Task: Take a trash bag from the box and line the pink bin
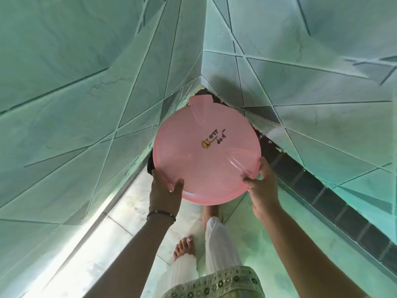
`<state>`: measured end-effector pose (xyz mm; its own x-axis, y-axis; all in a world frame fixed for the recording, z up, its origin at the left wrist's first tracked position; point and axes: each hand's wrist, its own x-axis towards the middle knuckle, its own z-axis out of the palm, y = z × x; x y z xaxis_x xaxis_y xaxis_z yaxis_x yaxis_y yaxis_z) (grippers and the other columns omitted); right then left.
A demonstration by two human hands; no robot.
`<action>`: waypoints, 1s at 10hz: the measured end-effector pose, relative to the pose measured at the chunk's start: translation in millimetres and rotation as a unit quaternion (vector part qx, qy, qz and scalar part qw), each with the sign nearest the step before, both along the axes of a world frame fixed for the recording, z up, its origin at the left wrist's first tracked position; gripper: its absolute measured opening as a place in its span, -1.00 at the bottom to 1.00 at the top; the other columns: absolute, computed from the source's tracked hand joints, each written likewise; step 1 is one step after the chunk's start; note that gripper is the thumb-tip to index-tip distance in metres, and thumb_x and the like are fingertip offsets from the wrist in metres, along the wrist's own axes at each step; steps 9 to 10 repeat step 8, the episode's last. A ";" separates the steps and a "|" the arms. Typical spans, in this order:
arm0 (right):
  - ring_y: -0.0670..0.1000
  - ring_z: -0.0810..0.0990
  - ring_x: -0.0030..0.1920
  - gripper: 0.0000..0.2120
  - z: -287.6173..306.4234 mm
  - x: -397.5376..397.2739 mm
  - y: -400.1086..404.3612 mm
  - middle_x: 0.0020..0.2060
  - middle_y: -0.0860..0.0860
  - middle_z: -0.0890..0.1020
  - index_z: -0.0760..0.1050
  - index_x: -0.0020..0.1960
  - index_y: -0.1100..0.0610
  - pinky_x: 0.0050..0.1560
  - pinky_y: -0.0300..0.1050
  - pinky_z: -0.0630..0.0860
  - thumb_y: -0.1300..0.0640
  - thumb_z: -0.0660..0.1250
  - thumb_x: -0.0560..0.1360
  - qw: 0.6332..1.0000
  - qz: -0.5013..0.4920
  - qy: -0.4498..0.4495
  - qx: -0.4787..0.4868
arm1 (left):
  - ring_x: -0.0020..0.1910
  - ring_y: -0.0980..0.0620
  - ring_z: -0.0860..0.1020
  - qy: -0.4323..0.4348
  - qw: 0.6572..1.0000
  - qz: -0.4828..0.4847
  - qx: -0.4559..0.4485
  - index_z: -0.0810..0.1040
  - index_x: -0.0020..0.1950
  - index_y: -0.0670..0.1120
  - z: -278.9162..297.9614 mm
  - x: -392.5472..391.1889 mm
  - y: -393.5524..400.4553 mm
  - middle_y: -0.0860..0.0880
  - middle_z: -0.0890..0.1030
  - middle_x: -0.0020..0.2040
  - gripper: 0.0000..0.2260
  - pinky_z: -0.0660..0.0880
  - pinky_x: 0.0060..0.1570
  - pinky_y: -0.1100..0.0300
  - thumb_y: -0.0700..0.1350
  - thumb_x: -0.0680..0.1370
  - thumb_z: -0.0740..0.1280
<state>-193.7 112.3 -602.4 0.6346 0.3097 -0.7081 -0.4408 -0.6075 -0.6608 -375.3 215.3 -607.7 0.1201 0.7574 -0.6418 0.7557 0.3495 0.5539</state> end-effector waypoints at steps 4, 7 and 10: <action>0.14 0.58 0.03 -0.47 -27.1 -33.8 -6.9 0.08 0.14 0.60 0.35 0.30 0.14 0.12 0.09 0.55 0.33 0.39 0.37 0.995 -0.047 -0.028 -0.087 | 0.21 -0.22 0.48 0.026 0.999 0.001 -0.034 0.10 0.47 -0.12 -24.4 -5.3 11.5 -0.17 0.47 0.29 -0.30 0.46 0.17 -0.11 -0.08 0.45 0.40; 0.17 0.59 0.05 -0.59 -47.2 -17.8 -16.5 0.16 0.17 0.56 0.37 0.24 0.09 0.08 0.12 0.57 0.34 0.33 0.45 0.986 0.065 0.011 -0.155 | 0.31 -0.17 0.43 0.012 0.995 -0.021 -0.096 0.09 0.48 -0.10 -32.0 -7.9 3.7 -0.09 0.42 0.36 -0.37 0.41 0.27 -0.08 -0.11 0.50 0.33; 0.13 0.54 0.17 -0.40 -31.0 -16.4 -26.9 0.30 0.14 0.47 0.17 0.46 0.05 0.10 0.09 0.56 0.34 0.27 0.50 0.978 0.121 0.014 -0.167 | 0.34 -0.15 0.41 -0.001 0.995 -0.040 -0.097 0.19 0.44 -0.06 -23.0 -15.0 -2.4 -0.08 0.41 0.39 -0.47 0.40 0.28 -0.09 -0.07 0.52 0.30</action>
